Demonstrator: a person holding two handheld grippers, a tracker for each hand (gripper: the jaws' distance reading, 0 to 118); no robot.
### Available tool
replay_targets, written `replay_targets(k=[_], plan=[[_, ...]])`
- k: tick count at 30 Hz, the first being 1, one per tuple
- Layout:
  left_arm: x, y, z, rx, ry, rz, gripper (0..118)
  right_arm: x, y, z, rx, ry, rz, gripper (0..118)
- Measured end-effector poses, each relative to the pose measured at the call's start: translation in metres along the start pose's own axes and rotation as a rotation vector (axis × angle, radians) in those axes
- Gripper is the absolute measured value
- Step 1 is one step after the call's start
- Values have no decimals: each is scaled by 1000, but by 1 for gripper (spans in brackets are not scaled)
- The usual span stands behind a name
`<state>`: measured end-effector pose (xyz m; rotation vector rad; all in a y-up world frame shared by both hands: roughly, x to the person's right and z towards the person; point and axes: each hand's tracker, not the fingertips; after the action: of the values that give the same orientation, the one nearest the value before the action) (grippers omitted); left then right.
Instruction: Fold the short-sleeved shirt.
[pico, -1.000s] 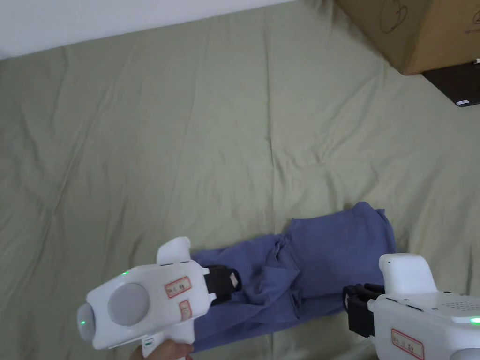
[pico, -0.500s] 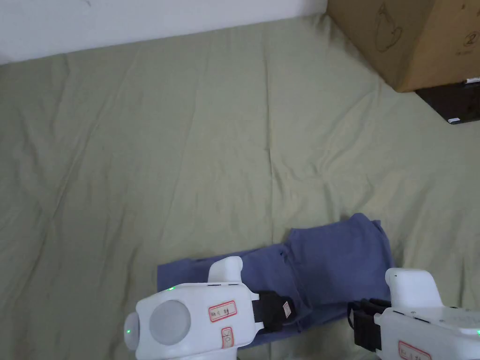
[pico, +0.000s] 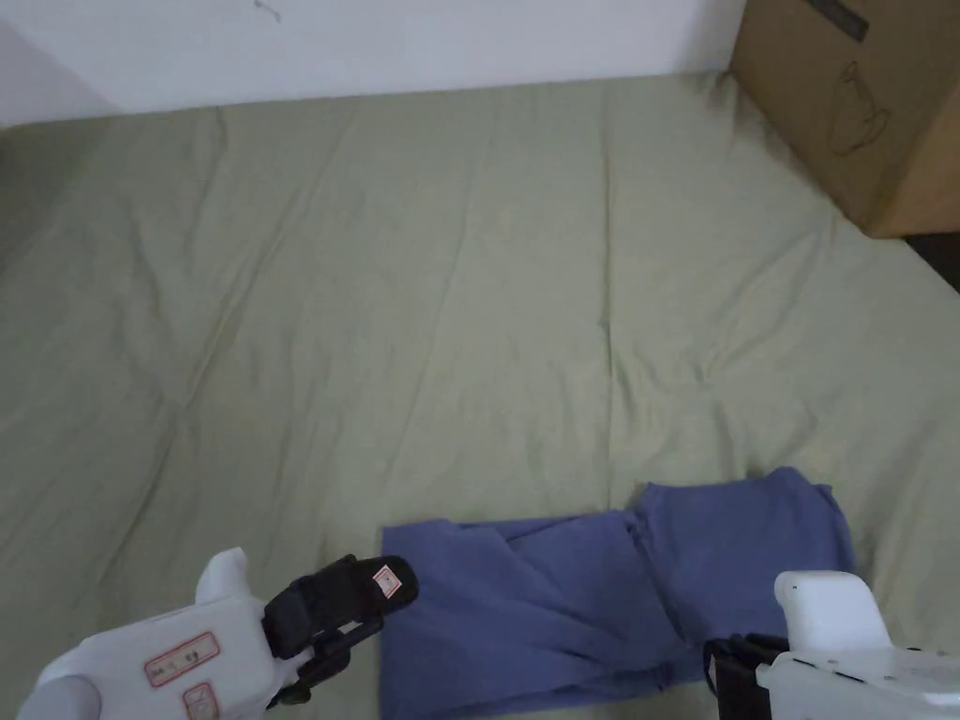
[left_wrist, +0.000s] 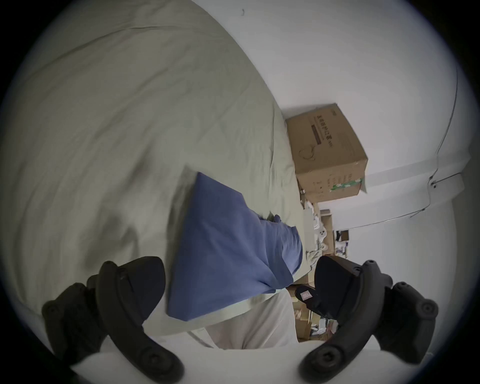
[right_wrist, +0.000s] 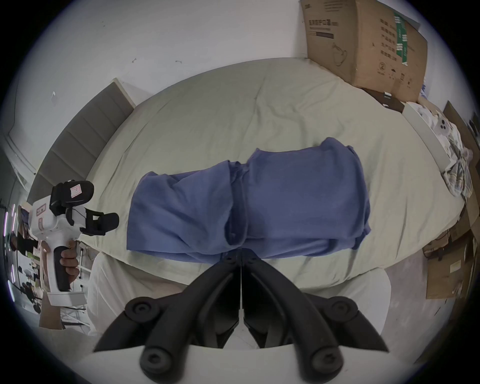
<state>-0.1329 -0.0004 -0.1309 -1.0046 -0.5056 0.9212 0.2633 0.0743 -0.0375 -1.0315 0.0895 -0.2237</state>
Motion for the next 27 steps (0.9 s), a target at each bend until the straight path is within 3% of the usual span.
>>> replay_targets(k=[7,10,11,12,13,14,15,17,23,25,27], plan=[[-35,-2,-53,-152,-125,153,114,-26,9,3,-3,2,62,1],[-35,-1,-62,-124,-191,165,112,-29,13,6,-4,-5,72,1],[-37,2,-61,-117,-187,168,102,-30,14,7,-3,-7,73,1],[-41,2,-62,-111,-175,172,76,-30,15,8,-2,-7,71,1],[-44,4,-66,-108,-99,183,17,-30,16,7,-3,-2,65,1],[-47,4,-72,-137,-17,180,12,-34,17,8,-9,4,55,1],[-50,4,-73,-157,10,153,12,-36,19,7,-14,7,47,1],[-50,3,-63,-122,-134,195,12,-38,20,6,-21,2,45,1],[-54,12,-51,-150,-104,146,12,-42,22,-1,-34,-4,59,1],[-54,23,-36,-117,-8,170,12,-47,24,0,-37,-6,66,1],[-61,39,-12,-86,-53,98,12,-46,25,0,-34,0,76,1]])
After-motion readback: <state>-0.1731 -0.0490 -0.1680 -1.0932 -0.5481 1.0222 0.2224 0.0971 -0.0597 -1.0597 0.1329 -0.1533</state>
